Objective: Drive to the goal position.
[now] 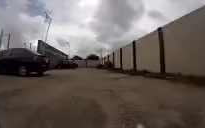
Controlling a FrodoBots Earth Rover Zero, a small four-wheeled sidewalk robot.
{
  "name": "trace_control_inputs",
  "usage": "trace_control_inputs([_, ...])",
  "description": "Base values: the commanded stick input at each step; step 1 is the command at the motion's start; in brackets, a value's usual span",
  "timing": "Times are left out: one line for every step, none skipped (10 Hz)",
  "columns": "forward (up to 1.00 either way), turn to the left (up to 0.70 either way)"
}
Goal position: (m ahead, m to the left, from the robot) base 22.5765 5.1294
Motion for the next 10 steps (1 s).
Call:
trace_control_inputs([0.3,0.0])
trace_control_inputs([0.3,0.0])
trace_control_inputs([0.3,0.0])
trace_control_inputs([0.3,0.0])
trace_control_inputs([0.3,0.0])
trace_control_inputs([0.3,0.0])
trace_control_inputs([0.3,0.0])
trace_control_inputs([0.3,0.0])
trace_control_inputs([0.3,0.0])
trace_control_inputs([0.3,0.0])
